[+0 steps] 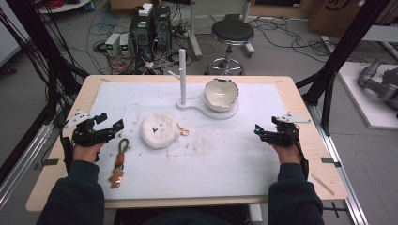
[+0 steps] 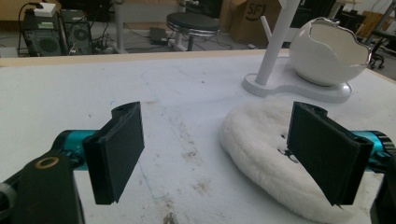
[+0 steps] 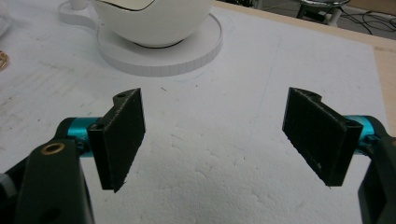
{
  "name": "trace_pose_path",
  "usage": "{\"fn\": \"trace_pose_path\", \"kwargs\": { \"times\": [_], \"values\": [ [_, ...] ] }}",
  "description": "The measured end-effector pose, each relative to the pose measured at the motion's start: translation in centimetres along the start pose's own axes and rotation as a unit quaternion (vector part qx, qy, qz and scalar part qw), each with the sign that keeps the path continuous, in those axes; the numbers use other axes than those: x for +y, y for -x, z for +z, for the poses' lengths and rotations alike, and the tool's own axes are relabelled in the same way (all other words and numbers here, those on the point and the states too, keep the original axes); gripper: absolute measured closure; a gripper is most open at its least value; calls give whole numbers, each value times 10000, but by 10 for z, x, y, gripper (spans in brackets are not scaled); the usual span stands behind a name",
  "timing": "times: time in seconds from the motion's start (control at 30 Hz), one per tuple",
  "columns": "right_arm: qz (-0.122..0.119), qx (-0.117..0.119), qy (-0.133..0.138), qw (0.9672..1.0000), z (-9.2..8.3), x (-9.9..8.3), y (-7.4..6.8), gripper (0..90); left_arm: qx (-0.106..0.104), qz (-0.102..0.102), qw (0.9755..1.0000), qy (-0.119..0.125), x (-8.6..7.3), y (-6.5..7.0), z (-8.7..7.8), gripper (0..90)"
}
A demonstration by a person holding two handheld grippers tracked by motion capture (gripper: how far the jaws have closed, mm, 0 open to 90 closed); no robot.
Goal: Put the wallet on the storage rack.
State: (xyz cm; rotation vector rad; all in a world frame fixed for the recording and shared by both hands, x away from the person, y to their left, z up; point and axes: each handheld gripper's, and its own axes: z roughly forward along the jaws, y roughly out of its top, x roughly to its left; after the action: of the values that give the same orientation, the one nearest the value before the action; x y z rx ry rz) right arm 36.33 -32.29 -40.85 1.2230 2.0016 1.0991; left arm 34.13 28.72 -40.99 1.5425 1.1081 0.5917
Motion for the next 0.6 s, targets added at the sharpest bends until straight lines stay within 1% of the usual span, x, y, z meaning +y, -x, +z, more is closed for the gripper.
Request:
{"fn": "trace_pose_path", "kwargs": {
  "times": [0.1,0.2,0.23,0.37,0.4,0.43,0.5,0.53,0.6],
  "values": [
    [-3,13,-22,10000,1,-1,0,215,-89,-13,9999,-108,-1,3,4,192],
    [8,23,-46,10000,2,-2,0,215,-149,16,9997,-173,-1,7,7,192],
    [16,20,-50,10000,2,-2,0,216,-198,36,9996,-210,-1,10,11,192],
    [64,64,-43,9999,2,-4,-1,215,-275,-54,9994,-225,3,16,21,193],
    [87,88,-37,9999,2,-4,-2,216,-350,-47,9990,-288,4,18,25,193],
    [58,81,-44,9999,2,-4,-2,215,-407,-51,9984,-391,5,21,29,192],
    [45,92,-54,9999,3,-4,-3,216,-578,-3,9963,-630,3,28,39,218],
    [20,99,-54,9999,2,-4,-3,216,-606,62,9956,-718,2,32,43,233],
    [4,108,-41,9999,1,-5,-4,216,-598,168,9934,-962,-2,38,52,233]
  ]
}}
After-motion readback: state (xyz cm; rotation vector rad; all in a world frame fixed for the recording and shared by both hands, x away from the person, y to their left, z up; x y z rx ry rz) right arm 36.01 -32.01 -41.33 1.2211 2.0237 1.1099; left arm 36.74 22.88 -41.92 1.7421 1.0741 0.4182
